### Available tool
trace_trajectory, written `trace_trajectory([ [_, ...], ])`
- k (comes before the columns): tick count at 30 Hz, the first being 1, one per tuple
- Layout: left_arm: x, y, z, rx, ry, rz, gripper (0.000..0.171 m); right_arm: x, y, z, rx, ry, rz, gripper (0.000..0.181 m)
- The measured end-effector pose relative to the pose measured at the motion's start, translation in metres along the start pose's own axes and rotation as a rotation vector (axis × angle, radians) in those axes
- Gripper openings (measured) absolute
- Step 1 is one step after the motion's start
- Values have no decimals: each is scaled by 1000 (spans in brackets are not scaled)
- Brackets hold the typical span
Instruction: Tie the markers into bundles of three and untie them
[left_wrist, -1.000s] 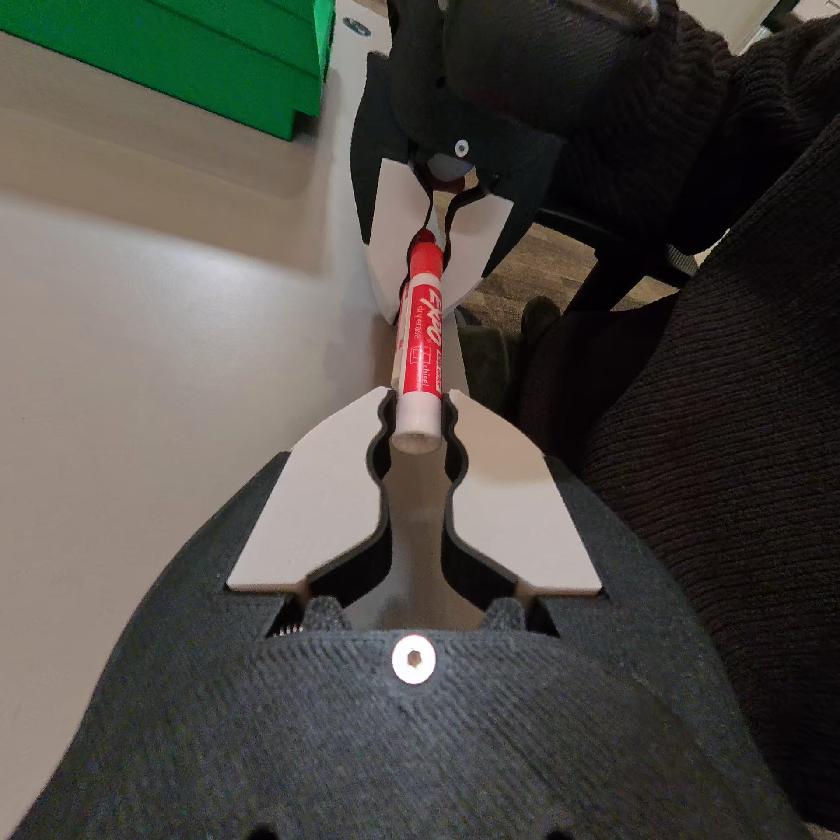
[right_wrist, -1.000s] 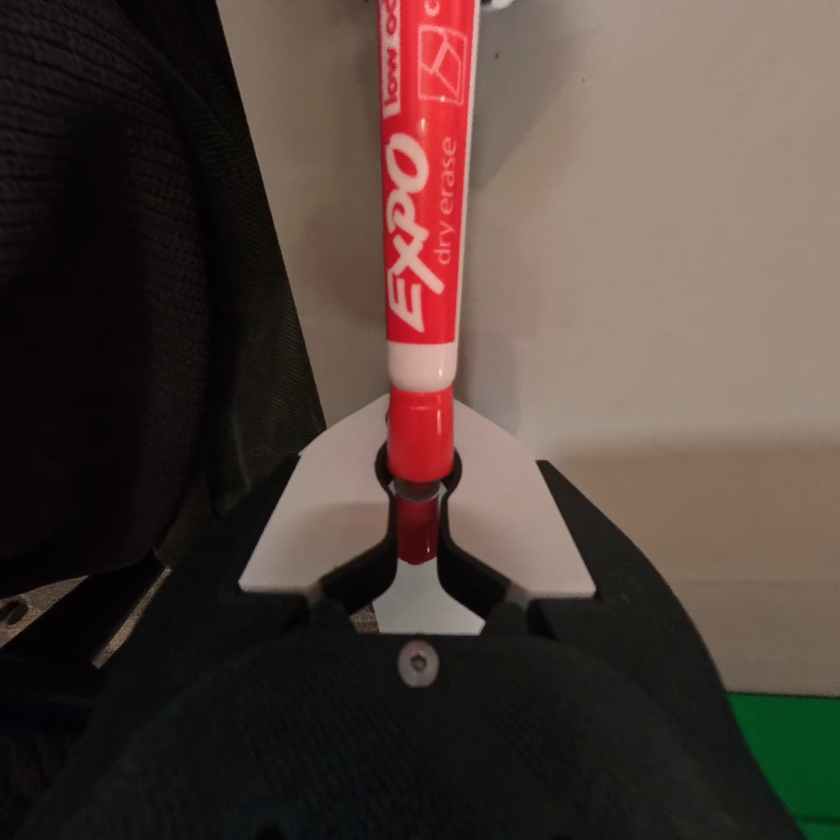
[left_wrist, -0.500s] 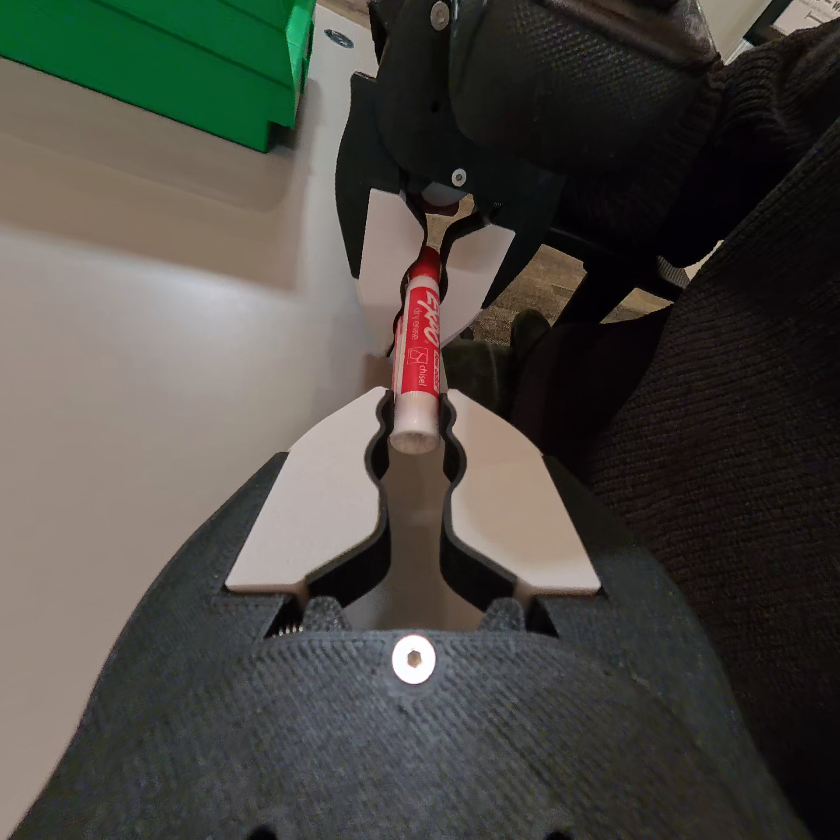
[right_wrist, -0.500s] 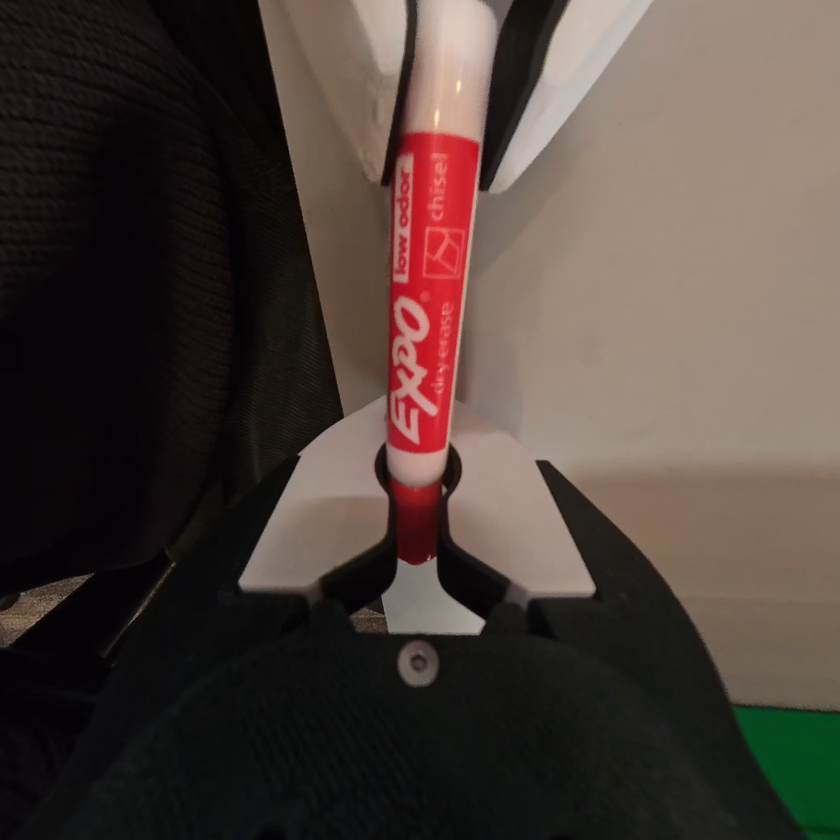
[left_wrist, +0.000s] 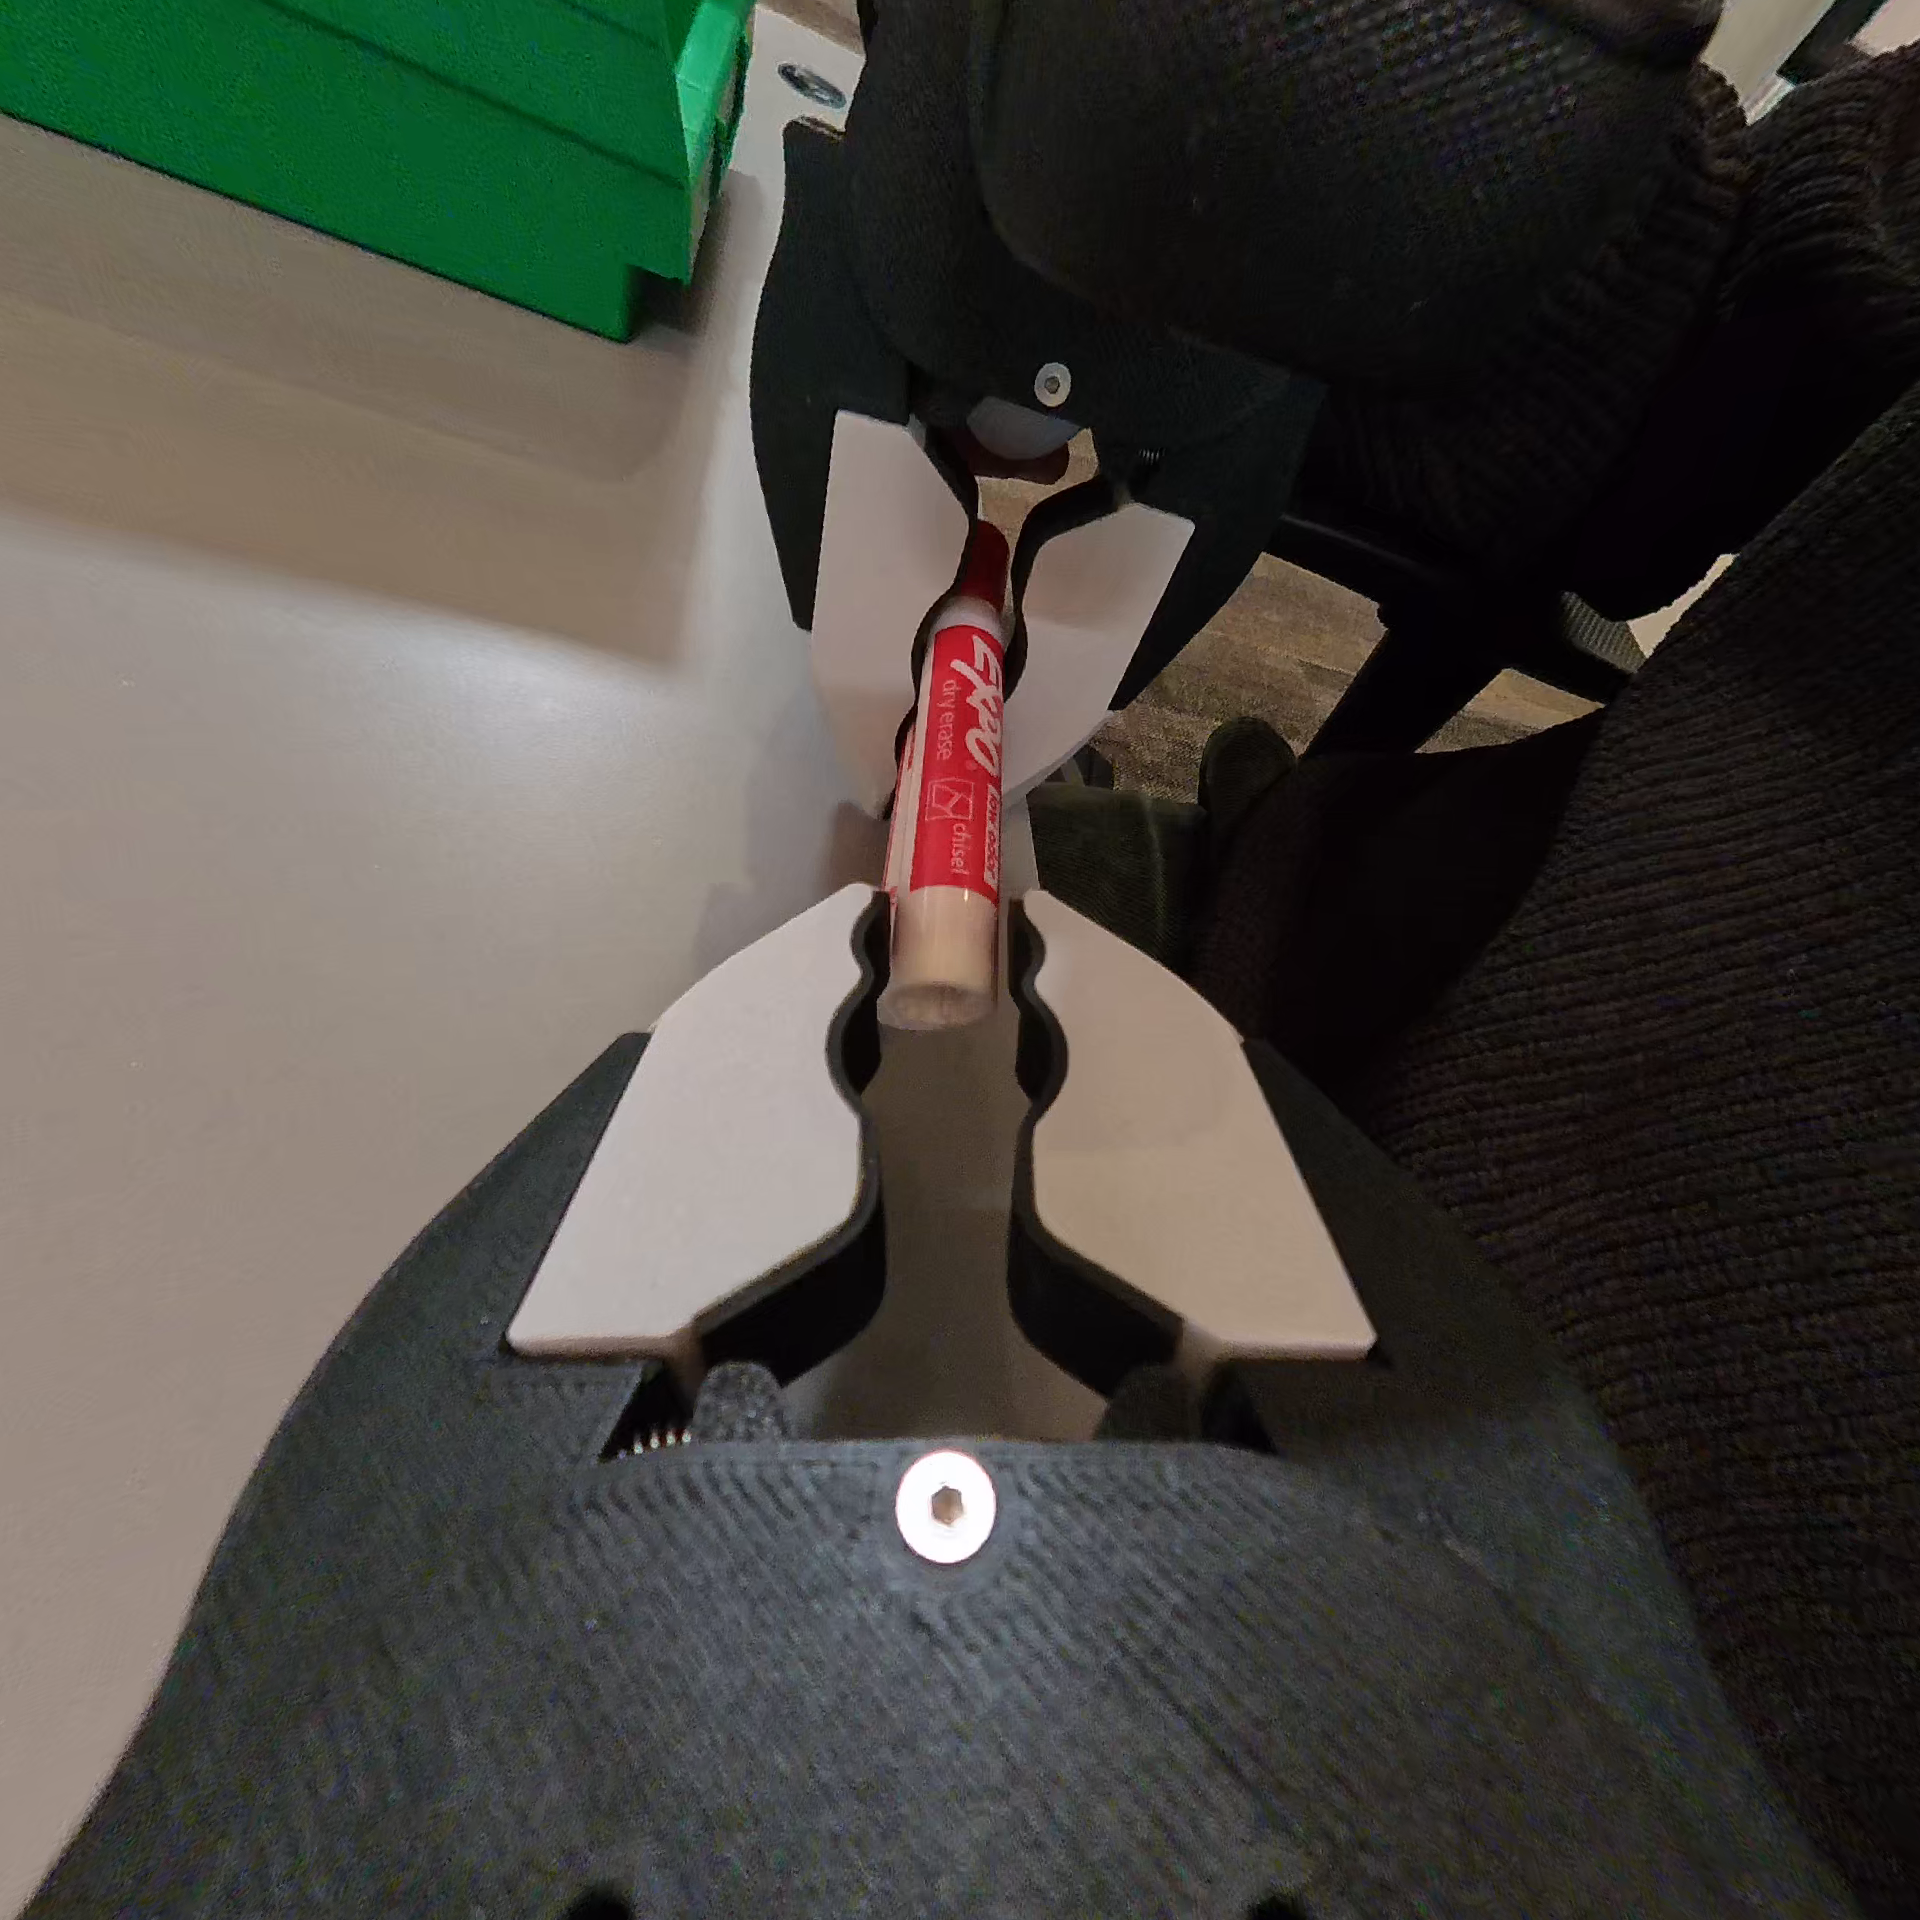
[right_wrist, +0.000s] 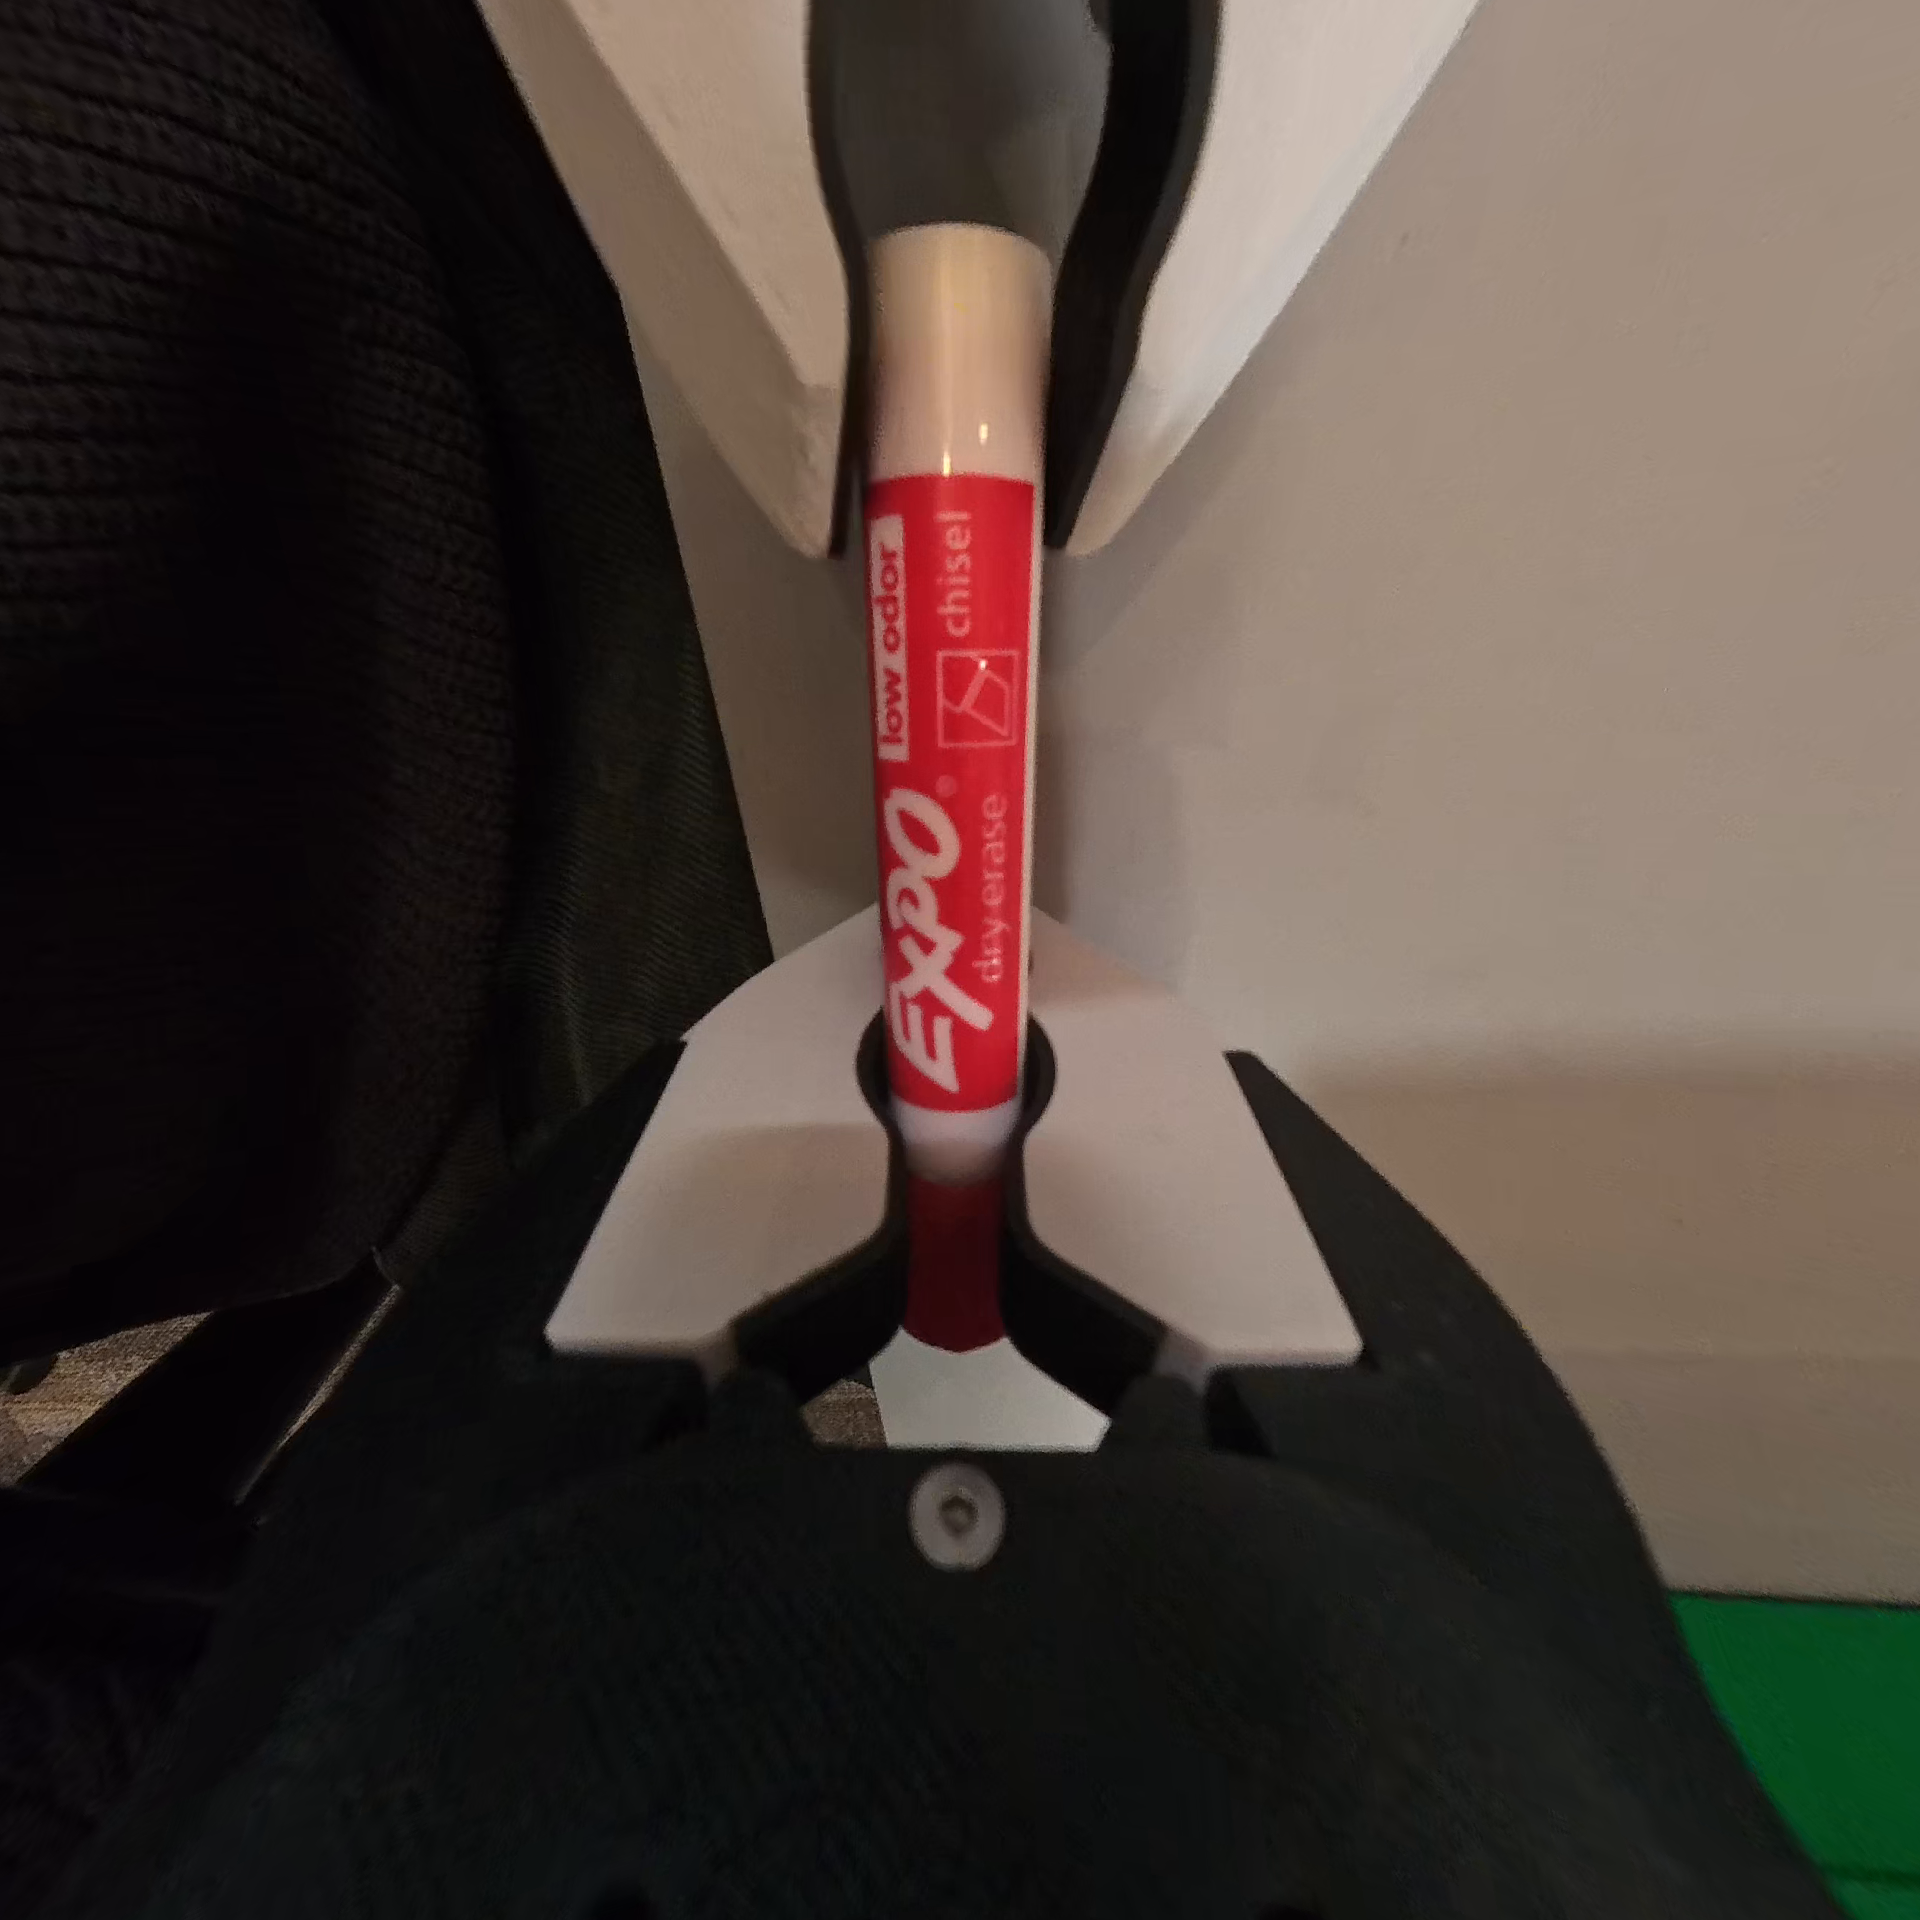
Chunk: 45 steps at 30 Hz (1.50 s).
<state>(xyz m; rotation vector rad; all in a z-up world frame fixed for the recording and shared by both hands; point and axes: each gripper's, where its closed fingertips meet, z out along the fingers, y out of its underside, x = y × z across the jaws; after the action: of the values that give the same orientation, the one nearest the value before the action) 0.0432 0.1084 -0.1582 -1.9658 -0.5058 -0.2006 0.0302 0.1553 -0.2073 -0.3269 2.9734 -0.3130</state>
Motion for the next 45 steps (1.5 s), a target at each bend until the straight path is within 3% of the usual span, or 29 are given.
trace_trajectory([
  [4,-1,1,-5,12,10,-3,48,2,2,-2,2,6,7,15],
  [6,-6,1,-8,20,-11,-3,51,3,2,-3,4,9,9,15],
  [17,-4,4,-8,7,13,2,23,5,5,-6,5,16,19,15],
  [30,-8,7,-9,-11,-12,5,25,5,6,-5,-5,15,23,15],
  [39,-7,2,-17,29,29,-21,6,6,7,-5,-3,15,26,15],
  [45,-9,3,-10,24,1,-26,4,6,8,-4,-10,15,25,15],
])
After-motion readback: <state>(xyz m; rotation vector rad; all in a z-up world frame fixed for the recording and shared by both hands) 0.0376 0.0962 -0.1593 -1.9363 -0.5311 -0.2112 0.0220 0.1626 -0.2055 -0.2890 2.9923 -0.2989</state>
